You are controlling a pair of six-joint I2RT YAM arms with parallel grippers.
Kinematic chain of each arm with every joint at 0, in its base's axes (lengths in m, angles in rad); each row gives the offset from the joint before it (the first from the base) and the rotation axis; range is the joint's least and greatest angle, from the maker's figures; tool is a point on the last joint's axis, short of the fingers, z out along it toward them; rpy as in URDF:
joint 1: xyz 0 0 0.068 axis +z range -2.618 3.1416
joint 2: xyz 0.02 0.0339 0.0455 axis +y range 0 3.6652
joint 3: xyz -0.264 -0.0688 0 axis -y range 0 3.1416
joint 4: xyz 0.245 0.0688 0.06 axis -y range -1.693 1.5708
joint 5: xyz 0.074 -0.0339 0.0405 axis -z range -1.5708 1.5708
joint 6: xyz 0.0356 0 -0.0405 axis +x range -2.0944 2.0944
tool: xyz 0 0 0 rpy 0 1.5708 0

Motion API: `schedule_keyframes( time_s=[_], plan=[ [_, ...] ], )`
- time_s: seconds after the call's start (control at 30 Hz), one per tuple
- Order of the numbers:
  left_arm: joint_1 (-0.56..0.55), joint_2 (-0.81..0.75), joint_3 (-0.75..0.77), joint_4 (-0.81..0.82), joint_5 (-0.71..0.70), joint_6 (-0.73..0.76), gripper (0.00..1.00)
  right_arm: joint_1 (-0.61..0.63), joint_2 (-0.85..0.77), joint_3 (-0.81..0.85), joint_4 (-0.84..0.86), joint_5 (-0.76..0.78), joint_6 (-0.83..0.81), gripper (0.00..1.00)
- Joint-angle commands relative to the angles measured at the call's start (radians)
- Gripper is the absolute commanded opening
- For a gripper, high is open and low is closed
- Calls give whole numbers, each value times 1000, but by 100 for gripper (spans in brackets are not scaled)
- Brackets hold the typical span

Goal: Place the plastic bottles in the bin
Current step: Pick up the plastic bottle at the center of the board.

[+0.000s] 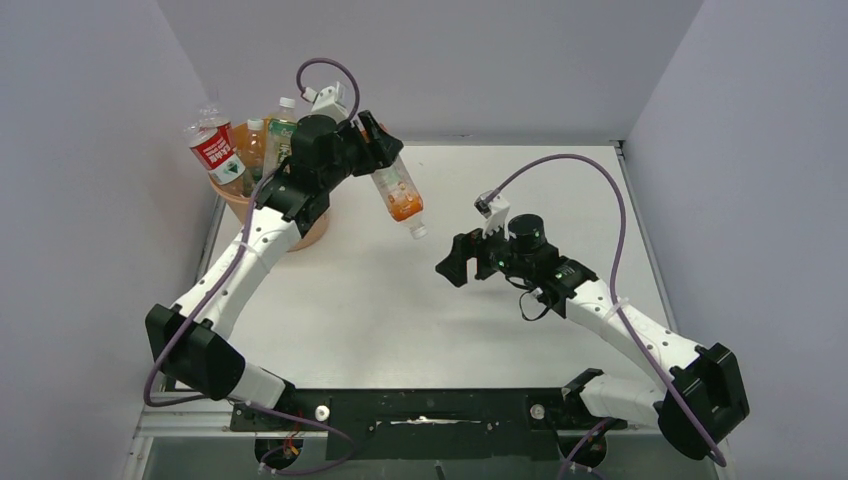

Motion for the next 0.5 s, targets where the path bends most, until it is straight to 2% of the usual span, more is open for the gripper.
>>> schedule_keyframes(
  time_s=[0.0,0.23,0.47],
  plan=[
    [25,-67,88,-51,-31,96,45,0,-39,-26,50,15,14,98],
    [90,-118,134,-86,-101,193,45,-4,-42,-51,56,13,16,98],
    [142,-162,207,-94,-256,380,46,-4,-51,-81,78,-1,31,98]
  ],
)
